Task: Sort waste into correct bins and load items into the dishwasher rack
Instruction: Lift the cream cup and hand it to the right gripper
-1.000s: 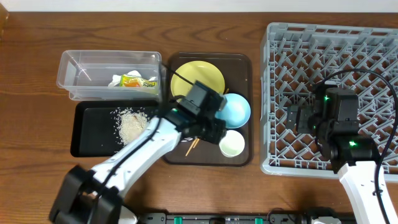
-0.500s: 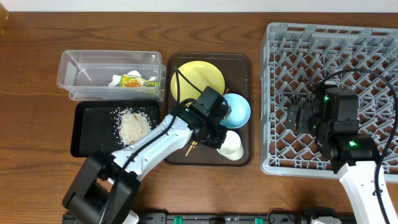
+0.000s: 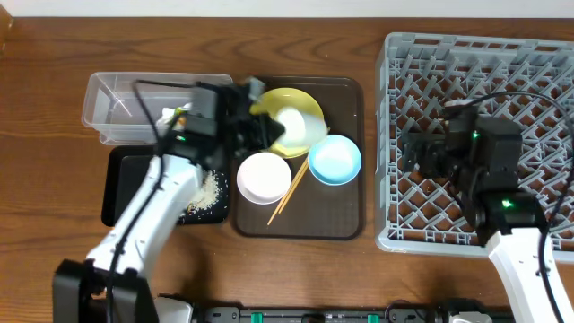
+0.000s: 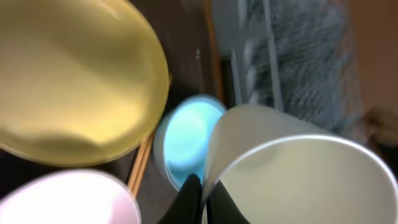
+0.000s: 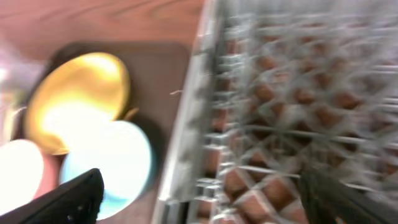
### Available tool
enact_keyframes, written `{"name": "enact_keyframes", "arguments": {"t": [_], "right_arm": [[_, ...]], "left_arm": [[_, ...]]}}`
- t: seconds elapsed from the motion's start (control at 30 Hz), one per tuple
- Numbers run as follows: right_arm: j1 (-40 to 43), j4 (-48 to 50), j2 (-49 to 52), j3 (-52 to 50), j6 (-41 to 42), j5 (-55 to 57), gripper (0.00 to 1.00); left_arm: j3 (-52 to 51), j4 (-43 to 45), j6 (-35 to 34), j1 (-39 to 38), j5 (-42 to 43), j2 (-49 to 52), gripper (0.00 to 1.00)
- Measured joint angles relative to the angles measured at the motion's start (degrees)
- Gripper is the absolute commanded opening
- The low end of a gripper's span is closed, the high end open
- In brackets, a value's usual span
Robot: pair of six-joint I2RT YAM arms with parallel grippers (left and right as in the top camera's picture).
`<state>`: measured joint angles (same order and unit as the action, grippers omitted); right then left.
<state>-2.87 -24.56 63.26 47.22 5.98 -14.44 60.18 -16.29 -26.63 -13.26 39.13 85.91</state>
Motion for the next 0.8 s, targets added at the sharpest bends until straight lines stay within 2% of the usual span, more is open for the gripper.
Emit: {"name": "enact_keyframes", "arguments": {"t": [0.13, 0.33, 0.53, 0.8], "right_arm": [[-0.1, 1.7, 4.1, 0.0, -3.3, -15.9, 0.95], [-0.9, 7.1, 11.6, 0.0, -7.1, -32.4, 0.99], [-3.0, 16.4, 17.6, 0.0, -8.5, -41.1, 0.99], [-4.0, 29.7, 19.6, 0.1, -9.5, -49.6, 0.94]], "left_arm": [[0.0, 7.4, -10.3, 3.8, 8.0, 4.2, 0.06], [0.0, 19.3, -22.6, 3.0, 22.6, 10.4, 0.06], [0.0, 20.5, -26.9, -0.3, 29.2, 11.4, 0.06], [0.0, 20.8, -27.9, -2.3, 33.7, 11.4, 0.06]]}}
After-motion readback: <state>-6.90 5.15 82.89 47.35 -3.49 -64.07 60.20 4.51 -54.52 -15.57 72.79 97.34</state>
